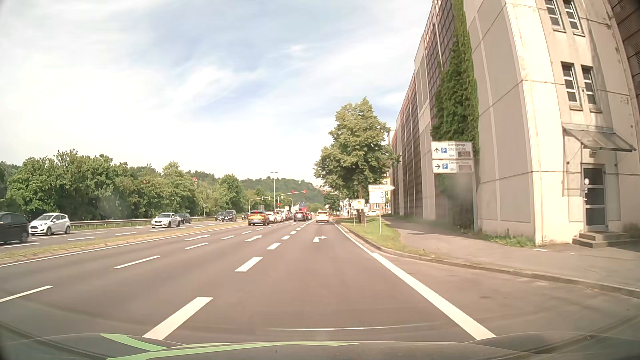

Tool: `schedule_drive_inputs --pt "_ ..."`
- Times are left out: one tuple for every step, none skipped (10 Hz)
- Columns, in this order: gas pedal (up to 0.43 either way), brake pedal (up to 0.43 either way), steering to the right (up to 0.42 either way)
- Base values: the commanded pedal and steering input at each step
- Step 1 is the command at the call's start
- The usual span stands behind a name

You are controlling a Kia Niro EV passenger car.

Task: Follow the waypoints while adhering to traffic rules and regulations

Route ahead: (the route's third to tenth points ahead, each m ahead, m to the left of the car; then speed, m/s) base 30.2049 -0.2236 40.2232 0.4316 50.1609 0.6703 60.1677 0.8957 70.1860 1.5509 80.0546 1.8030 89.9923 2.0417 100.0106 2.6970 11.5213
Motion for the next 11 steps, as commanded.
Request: schedule_drive_inputs --pt "0.0 0.0 0.0" --pt "0.0 0.0 0.001" --pt "0.0 0.0 0.002" --pt "0.0 0.0 0.003" --pt "0.0 0.0 0.003" --pt "0.0 0.0 0.003" --pt "0.0 0.0 0.003" --pt "0.0 0.0 0.003" --pt "0.0 0.0 0.003" --pt "0.0 0.0 0.003" --pt "0.0 0.0 0.002"
